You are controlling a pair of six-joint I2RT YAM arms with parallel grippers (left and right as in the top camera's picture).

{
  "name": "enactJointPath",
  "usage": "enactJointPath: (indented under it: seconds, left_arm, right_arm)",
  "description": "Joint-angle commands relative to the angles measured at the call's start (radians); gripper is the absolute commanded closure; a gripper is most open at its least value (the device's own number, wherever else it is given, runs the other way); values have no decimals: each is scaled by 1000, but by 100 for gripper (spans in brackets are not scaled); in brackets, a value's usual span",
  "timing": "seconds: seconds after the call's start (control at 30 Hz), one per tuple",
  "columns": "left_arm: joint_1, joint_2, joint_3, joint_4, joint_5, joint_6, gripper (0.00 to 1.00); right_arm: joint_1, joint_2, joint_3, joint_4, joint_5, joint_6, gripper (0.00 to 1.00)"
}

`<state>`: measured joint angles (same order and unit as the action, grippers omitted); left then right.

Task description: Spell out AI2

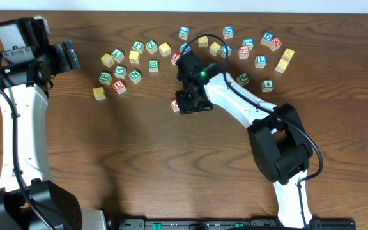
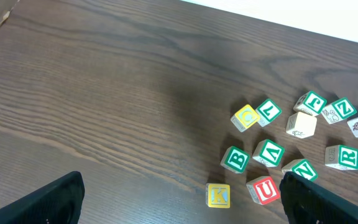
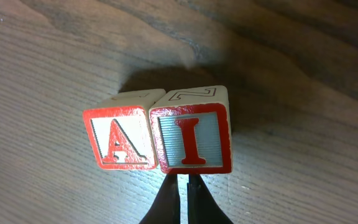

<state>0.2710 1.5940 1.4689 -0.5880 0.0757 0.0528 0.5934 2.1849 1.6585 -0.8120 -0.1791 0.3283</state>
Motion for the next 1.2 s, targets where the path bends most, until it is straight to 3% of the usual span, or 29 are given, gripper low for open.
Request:
enactJointPath:
  seconds: [0.0, 0.47, 0.63, 1.17]
  left_arm:
    - [-2, -6, 23, -3, -2, 6, 1]
    - [-2, -6, 23, -3, -2, 6, 1]
    - [-2, -6, 23, -3, -2, 6, 1]
    - [-2, -6, 23, -3, -2, 6, 1]
  right_arm:
    - [5, -21, -6, 16, 16, -20, 99]
    - [7, -52, 30, -51, 10, -68, 98]
    - [32, -54, 31, 19, -90, -182, 97]
    - [154, -38, 30, 211, 56, -311, 96]
